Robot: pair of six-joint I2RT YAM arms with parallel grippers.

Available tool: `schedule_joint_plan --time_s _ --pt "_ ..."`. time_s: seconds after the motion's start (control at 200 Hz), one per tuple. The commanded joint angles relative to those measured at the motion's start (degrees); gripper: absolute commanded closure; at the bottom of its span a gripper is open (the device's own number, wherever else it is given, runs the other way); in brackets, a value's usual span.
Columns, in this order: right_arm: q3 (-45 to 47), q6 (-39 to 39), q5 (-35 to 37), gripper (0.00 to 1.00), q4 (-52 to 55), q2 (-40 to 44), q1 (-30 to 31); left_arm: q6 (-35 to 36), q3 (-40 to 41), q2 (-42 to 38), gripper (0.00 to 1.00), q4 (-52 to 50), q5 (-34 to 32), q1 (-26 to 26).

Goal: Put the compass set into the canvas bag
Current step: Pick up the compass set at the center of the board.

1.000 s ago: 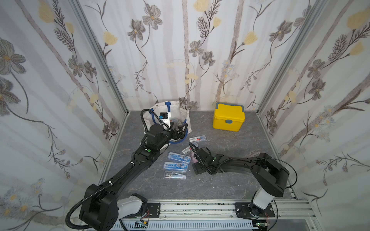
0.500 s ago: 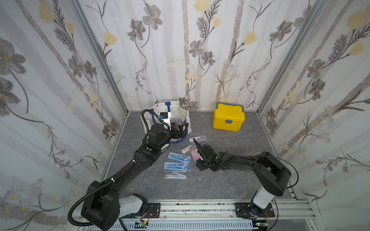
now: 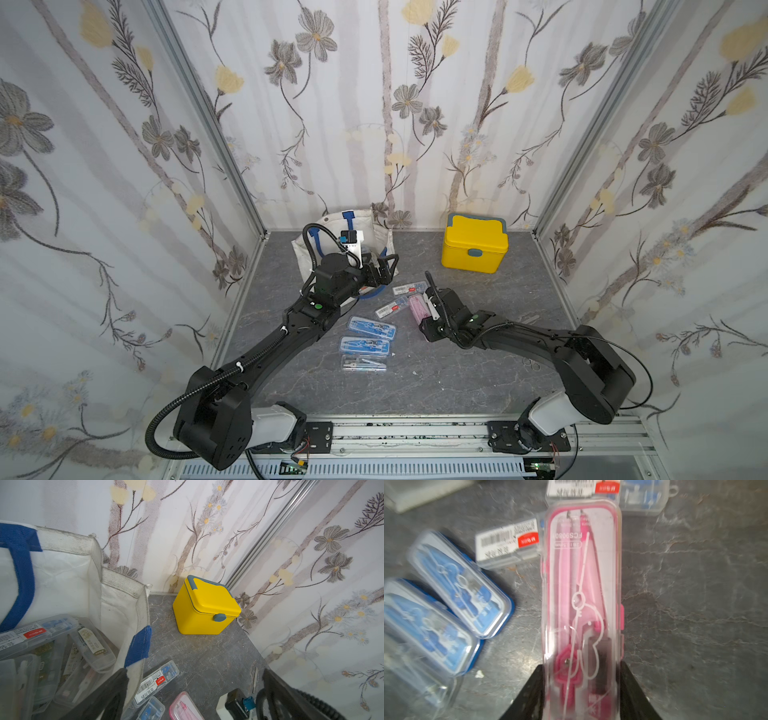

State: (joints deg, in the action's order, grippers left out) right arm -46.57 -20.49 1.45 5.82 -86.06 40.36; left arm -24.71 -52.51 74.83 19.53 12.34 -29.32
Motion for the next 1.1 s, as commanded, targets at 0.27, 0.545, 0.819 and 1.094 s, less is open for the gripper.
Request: schedule_joint_plan --time_s 0.27,0.545,0.819,1.094 --pt "6.20 1.89 -1.36 0.59 -13.83 19.02 -5.26 -3.55 -7.31 7.76 0.00 5.14 3.95 -5.56" --pt "5.86 2.63 -2.39 0.59 -16.13 25.30 -7.16 -5.16 -13.32 15.52 0.00 8.20 3.59 -10.26" --pt "5.74 2.74 -2.74 0.59 -17.22 27.16 -7.66 -6.10 -17.41 20.68 0.13 9.46 5.59 -12.84" --pt "5.28 2.57 -2.96 0.59 -18.30 27.27 -7.68 -8.62 -18.42 23.82 0.41 13.30 7.56 -13.75"
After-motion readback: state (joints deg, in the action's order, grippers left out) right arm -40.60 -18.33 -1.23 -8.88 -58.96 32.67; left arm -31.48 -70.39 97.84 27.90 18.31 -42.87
